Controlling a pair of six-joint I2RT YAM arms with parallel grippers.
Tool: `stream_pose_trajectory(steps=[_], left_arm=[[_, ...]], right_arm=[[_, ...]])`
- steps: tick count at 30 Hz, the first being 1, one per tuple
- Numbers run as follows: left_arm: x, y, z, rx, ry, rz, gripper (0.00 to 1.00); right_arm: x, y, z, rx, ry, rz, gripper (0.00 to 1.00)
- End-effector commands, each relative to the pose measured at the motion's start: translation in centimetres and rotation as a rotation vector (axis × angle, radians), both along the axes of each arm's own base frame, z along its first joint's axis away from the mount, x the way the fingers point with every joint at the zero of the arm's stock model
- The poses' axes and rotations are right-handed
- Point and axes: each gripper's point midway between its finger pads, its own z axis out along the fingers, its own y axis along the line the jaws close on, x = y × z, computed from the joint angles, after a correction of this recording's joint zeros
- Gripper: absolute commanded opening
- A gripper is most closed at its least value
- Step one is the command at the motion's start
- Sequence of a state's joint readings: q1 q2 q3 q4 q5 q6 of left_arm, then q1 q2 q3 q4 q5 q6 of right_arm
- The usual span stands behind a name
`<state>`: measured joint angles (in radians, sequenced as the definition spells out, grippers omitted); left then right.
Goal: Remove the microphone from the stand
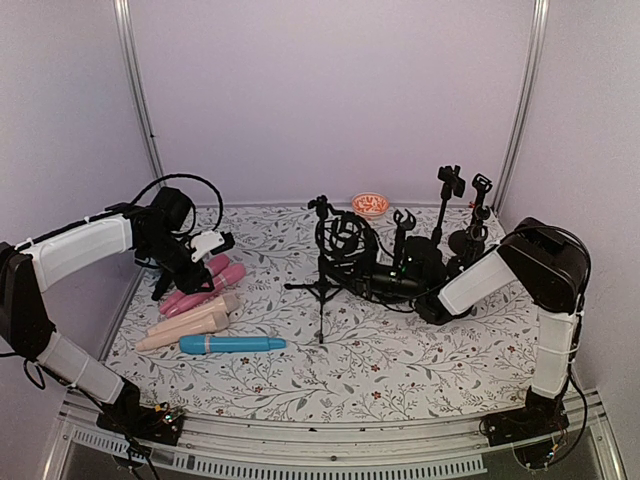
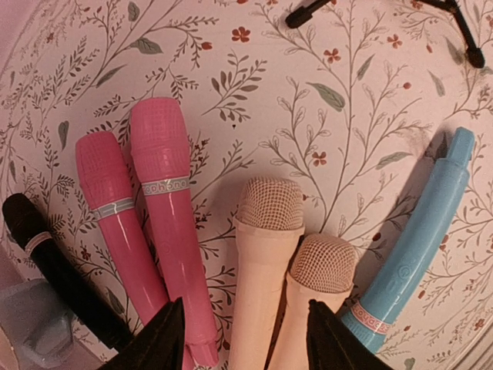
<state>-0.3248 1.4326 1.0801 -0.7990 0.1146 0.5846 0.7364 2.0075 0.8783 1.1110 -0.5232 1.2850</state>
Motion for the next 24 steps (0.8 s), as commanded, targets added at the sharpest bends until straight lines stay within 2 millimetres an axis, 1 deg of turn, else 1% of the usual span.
stream_pose_trajectory(steps=[1, 4, 8, 10, 12, 16, 20, 21, 22, 24], left_arm=[[0.3, -0.4, 1.0, 0.003, -0.026, -0.023, 0.56], [0.4, -0.5, 1.0, 0.001, -0.025, -0.022, 0.56], [0.4, -0.4, 1.0, 0.005, -0.024, -0.023, 0.56], [0.4, -0.4, 0.9, 0.007, -0.022, -0.022, 0.56], [0.3, -0.4, 0.9, 0.007, -0.021, -0.022, 0.56], [0.3, -0.4, 0.8, 0.006, -0.018, -0.022, 0.56], [0.4, -0.4, 0.9, 0.006, -0.019, -0.021, 0.56], [0.3, -0.4, 0.9, 0.007, -0.018, -0.022, 0.56], [0.3, -0.4, 0.9, 0.006, -0.017, -0.021, 0.56], [0.3, -0.4, 1.0, 0.007, -0.018, -0.021, 0.56]], right_arm=[[0.4, -1.1, -2.5, -0.195, -0.104, -0.043, 0.0], [0.2, -0.7, -2.9, -0.253, -0.159, -0.04, 0.0], [0.2, 0.0, -3.9, -0.381, -0.251, -0.043, 0.0], [0.4, -0.1, -4.2, -0.427, -0.28, -0.054, 0.01], [0.6, -0.4, -4.3, -0.468, -0.297, -0.072, 0.03], [1.2, -0.6, -3.4, -0.517, -0.353, -0.108, 0.09], [1.7, -0.8, -1.6, -0.562, -0.433, -0.146, 0.17], [1.8, -0.9, -1.3, -0.577, -0.455, -0.154, 0.18], [1.9, -1.0, -0.9, -0.582, -0.474, -0.159, 0.22], [1.9, -1.3, -0.3, -0.587, -0.499, -0.169, 0.26]])
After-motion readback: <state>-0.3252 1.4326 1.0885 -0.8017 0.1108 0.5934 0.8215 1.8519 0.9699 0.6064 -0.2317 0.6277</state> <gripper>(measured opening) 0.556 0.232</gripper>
